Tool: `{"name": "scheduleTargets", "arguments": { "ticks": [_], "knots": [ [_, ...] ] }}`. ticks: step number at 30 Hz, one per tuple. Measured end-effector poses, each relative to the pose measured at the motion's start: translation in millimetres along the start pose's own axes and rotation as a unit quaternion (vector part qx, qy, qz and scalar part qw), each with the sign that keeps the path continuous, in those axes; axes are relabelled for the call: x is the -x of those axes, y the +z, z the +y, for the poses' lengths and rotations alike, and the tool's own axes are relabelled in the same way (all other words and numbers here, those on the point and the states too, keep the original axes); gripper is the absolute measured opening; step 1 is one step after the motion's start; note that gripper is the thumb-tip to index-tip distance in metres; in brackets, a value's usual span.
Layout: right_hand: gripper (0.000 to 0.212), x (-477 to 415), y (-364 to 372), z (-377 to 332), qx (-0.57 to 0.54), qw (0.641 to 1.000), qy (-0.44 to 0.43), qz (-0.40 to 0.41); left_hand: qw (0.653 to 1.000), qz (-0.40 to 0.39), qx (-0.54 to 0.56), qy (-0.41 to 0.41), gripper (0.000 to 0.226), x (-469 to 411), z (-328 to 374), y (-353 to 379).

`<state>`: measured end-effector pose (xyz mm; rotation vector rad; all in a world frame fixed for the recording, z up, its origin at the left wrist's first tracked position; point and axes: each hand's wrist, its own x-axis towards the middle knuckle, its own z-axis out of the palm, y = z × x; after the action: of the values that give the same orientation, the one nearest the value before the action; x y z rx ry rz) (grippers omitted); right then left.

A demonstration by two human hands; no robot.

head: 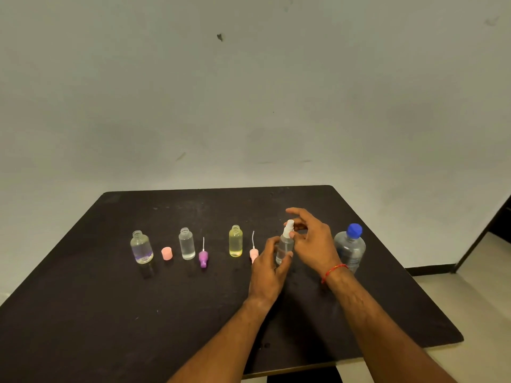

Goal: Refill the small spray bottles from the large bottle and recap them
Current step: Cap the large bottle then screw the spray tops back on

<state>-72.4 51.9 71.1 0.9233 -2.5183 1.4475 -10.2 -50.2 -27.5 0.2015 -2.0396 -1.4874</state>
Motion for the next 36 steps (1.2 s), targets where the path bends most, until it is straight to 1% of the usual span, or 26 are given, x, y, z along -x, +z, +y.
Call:
{"name": "scheduleTargets", "arguments": {
  "ticks": [3,5,12,14,18,20,24,28,33,36],
  "knots": [
    [0.045,-1,1,0,0.0,1.0,0.003,0.012,1.0,-0.001,-0.01,-0.002,0.032,-1,-1,1],
    [0.041,-1,0,0,-0.003,1.0,0.002,0.019,1.0,0.0,-0.017,-0.001,0.032,-2,-2,1],
    [0.055,0,4,8,-0.045,0.999,0.004,0.01,1.0,-0.001,-0.021,-0.006,0.032,-2,-2,0],
    [0.053,0,6,8,-0.042,0.999,0.006,0.014,1.0,0.005,-0.028,-0.004,0.032,-2,-3,0],
    [0.043,0,7,5,-0.031,0.999,0.013,0.026,0.999,0.003,-0.031,-0.009,0.033,-2,-3,0],
    [0.046,-1,6,5,-0.031,0.999,0.014,0.026,1.0,0.001,-0.028,-0.01,0.032,-3,-3,0],
    [0.054,-2,6,7,-0.065,0.998,0.009,0.007,1.0,0.005,-0.02,-0.001,0.029,-2,-1,0],
    [0.051,-2,10,8,-0.074,0.997,0.021,-0.005,1.0,0.002,-0.022,-0.006,0.029,-1,-1,-1],
    [0.042,-1,11,9,-0.047,0.998,0.019,0.026,1.0,-0.003,-0.027,-0.006,0.034,-2,-1,-1],
    [0.049,-2,9,9,-0.045,0.999,0.024,0.015,1.0,-0.004,-0.027,-0.004,0.033,-1,1,0]
  ]
}}
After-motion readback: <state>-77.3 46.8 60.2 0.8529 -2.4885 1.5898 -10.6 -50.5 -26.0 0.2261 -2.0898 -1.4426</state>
